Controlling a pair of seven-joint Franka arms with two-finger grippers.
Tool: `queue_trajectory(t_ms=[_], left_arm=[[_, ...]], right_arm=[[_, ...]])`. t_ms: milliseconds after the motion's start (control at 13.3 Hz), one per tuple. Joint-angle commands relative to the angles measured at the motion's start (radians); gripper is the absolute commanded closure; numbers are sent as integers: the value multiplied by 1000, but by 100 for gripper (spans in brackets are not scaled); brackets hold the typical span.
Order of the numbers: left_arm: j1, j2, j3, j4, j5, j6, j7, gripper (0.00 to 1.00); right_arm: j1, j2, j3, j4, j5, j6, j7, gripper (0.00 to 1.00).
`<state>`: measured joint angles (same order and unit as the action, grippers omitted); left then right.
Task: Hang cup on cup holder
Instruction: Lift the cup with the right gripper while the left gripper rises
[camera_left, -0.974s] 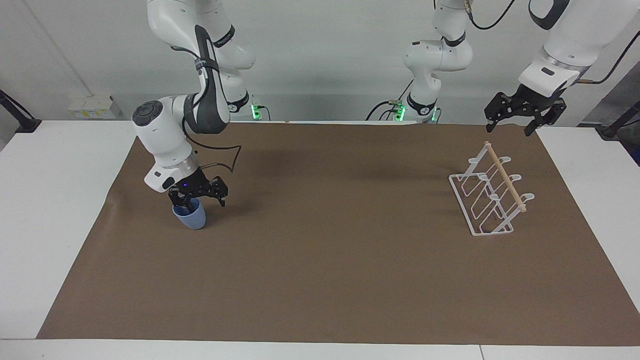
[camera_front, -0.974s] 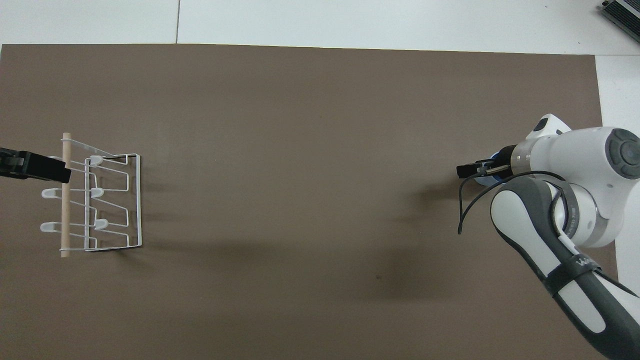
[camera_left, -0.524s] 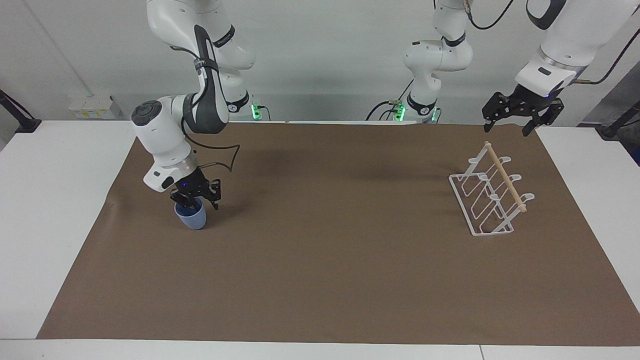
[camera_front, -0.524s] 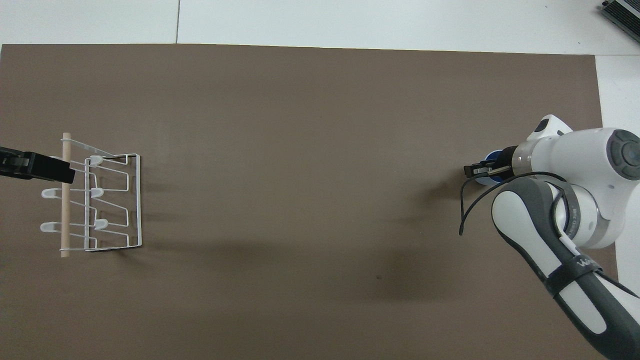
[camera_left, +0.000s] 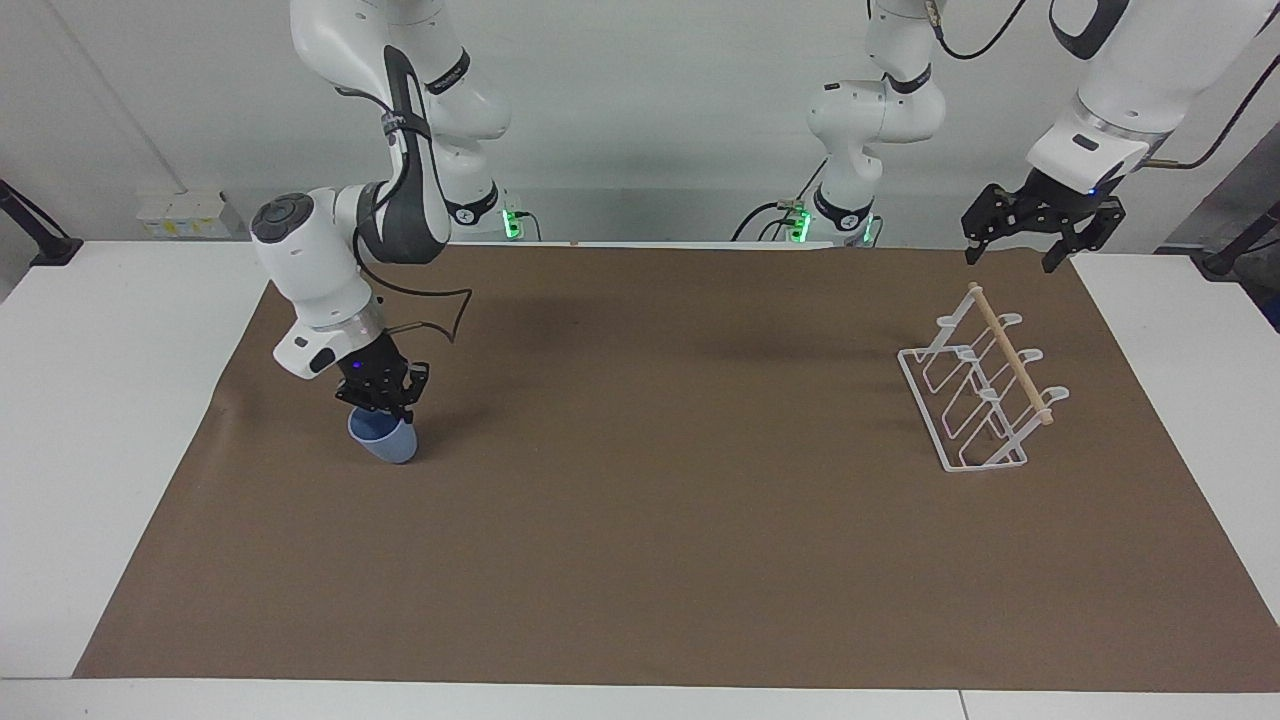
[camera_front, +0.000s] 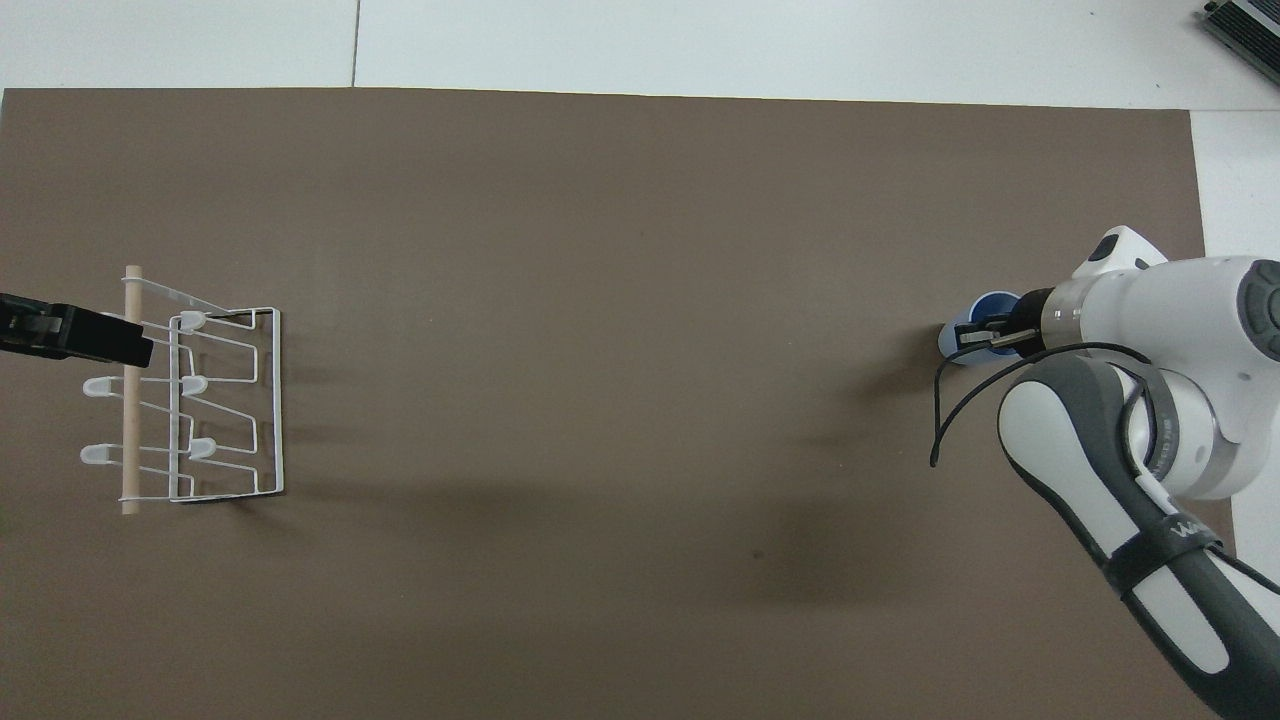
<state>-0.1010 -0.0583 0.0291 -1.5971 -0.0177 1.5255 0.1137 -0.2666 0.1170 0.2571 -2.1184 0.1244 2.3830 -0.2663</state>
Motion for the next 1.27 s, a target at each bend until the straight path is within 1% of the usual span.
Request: queue_trajectory(t_ms=[0, 150, 300, 449, 674, 824, 1049, 1199], left_arm=[[-17, -14, 9, -11, 5, -1, -3, 0], [-17, -14, 9, -11, 5, -2, -3, 0], [-17, -14, 11, -11, 5, -1, -3, 0], [-17, -14, 11, -11, 5, -4, -5, 0], [-17, -14, 11, -11, 5, -16, -5, 0], [-17, -15, 9, -11, 5, -19, -5, 0], [-17, -15, 11, -11, 5, -19, -5, 0], [-17, -15, 11, -11, 4, -22, -6, 0]], right_arm=[[-13, 0, 8, 11, -8, -16, -27, 100], [-11, -8, 8, 70, -8, -100, -27, 100], [-11, -39, 7, 148, -8, -224, -27, 100], [-10, -88, 7, 201, -9, -335, -25, 100], [-11, -177, 5, 245, -9, -491, -25, 100], [-25, -220, 2, 287, -9, -591, -27, 100], [-29, -224, -6, 379, -9, -692, -27, 100], [-28, -224, -1, 393, -6, -703, -24, 100]])
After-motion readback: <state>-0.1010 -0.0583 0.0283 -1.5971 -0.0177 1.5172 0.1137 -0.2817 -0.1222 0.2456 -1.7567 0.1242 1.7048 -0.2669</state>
